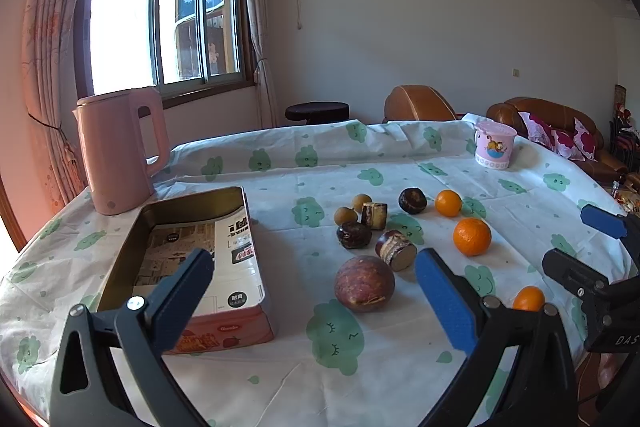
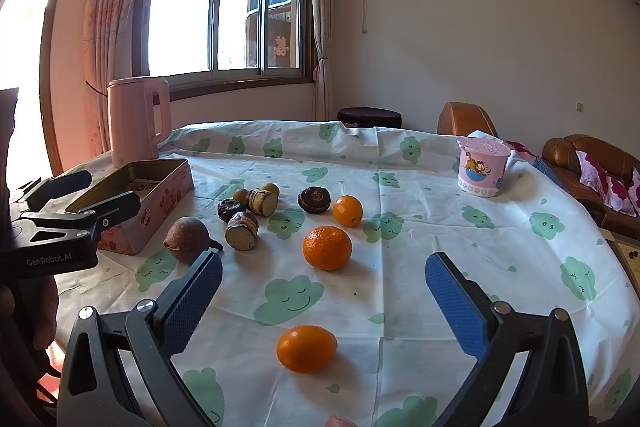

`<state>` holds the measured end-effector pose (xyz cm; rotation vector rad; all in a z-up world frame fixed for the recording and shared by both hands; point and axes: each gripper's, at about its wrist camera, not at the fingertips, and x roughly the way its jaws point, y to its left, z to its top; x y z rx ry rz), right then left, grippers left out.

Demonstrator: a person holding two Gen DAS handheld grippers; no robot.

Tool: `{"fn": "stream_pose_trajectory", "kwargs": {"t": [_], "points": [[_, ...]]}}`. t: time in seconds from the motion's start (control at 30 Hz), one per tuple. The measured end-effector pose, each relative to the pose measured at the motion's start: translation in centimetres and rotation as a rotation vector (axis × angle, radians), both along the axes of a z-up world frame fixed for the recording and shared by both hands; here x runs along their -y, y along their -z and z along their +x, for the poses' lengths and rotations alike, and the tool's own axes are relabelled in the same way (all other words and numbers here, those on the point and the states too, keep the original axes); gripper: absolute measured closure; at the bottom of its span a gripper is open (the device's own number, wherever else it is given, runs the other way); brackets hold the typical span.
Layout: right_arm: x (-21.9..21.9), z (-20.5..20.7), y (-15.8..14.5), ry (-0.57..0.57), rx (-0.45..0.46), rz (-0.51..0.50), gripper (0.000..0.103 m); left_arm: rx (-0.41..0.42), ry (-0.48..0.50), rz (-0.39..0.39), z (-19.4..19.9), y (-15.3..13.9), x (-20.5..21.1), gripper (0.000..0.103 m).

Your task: Organize fruits

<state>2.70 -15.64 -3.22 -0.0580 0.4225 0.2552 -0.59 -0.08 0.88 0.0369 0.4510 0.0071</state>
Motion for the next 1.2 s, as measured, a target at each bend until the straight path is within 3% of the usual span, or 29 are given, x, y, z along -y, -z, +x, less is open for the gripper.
{"fn": "stream_pose_trajectory", "kwargs": {"t": [1.2], "points": [[-0.4,-0.09,0.62,-0.01,-0.016,0.021,0.001,-0.001,-0.004,0.005,-0.03,0.25,-0.14,0.0]]}}
